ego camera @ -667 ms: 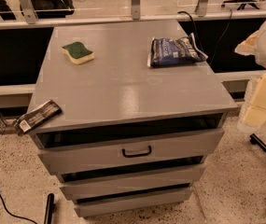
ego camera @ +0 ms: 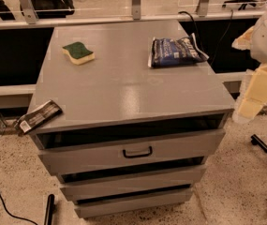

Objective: Move blue chip bag near rxbar chocolate

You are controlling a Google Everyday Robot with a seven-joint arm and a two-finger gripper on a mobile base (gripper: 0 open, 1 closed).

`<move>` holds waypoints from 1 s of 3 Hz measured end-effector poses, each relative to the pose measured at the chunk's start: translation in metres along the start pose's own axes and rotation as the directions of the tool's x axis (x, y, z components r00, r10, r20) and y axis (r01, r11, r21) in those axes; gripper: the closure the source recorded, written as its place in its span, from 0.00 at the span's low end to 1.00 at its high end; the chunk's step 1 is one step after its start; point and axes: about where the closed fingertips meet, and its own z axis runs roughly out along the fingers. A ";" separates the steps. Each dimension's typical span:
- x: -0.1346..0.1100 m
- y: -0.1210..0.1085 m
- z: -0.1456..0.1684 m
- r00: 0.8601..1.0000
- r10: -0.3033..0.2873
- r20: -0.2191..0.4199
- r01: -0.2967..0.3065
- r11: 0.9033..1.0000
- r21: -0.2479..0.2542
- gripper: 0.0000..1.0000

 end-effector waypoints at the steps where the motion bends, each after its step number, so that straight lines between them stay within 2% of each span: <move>1: -0.008 -0.044 0.016 0.999 -0.017 0.029 0.016 1.000 0.015 0.00; 3: -0.034 -0.162 0.057 0.990 -0.049 0.131 0.036 0.994 0.104 0.00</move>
Offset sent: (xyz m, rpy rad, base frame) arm 0.1994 -0.0057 0.0112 0.1005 -0.1412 0.0761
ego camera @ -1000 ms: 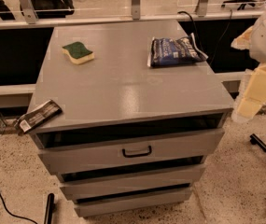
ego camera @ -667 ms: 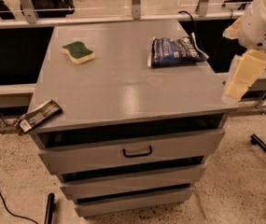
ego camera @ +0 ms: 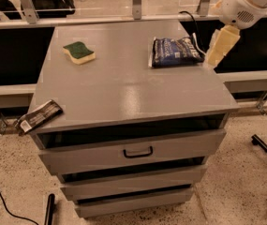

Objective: Move blue chip bag near rxbar chocolate

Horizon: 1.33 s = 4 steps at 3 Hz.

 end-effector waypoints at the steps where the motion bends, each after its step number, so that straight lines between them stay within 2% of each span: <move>1: -0.008 -0.039 0.042 0.998 0.015 0.065 -0.017 0.999 0.032 0.00; 2: -0.016 -0.060 0.091 0.992 0.045 0.114 -0.049 0.998 0.028 0.00; 3: -0.021 -0.072 0.131 0.985 0.082 0.154 -0.086 0.996 0.017 0.00; 4: -0.028 -0.077 0.161 0.969 0.130 0.212 -0.132 0.991 -0.005 0.17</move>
Offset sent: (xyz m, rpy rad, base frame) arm 0.1475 0.0328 -0.0794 0.1872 -0.0568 -0.0262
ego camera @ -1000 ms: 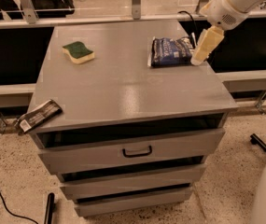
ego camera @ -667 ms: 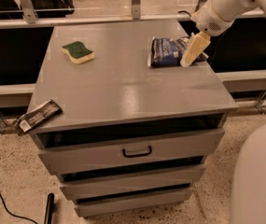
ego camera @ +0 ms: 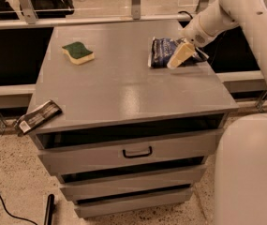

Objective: Move blue chip bag near rxbar chocolate

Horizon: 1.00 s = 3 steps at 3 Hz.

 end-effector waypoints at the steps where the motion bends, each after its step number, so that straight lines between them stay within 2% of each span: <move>1: -0.008 0.001 0.017 0.999 0.017 0.044 -0.017 1.000 -0.017 0.41; 2: -0.014 0.010 0.019 0.998 0.003 0.070 -0.001 1.000 -0.030 0.64; 3: -0.028 0.029 -0.001 0.992 -0.030 0.123 0.035 0.998 -0.043 0.88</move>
Offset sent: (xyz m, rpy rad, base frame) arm -0.0147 0.0332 -0.0087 0.0845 -0.0133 0.0673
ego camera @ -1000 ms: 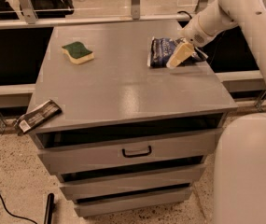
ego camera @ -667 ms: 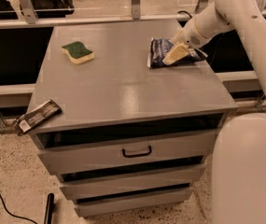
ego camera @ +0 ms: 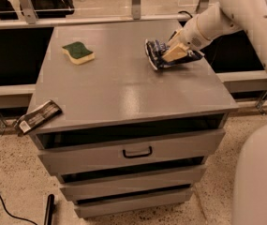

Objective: Move blue chip bag near rxbar chocolate

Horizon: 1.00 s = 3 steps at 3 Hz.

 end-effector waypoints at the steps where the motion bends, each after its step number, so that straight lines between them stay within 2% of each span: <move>1: -0.030 0.022 -0.033 0.996 -0.041 0.079 0.040 0.999 0.007 1.00; 2: -0.075 0.056 -0.047 0.985 -0.121 0.125 0.126 0.992 -0.031 1.00; 3: -0.116 0.087 -0.032 0.972 -0.210 0.105 0.220 0.971 -0.095 1.00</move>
Offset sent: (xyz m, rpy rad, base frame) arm -0.1128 0.0959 0.0998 0.0554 -0.1092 0.2798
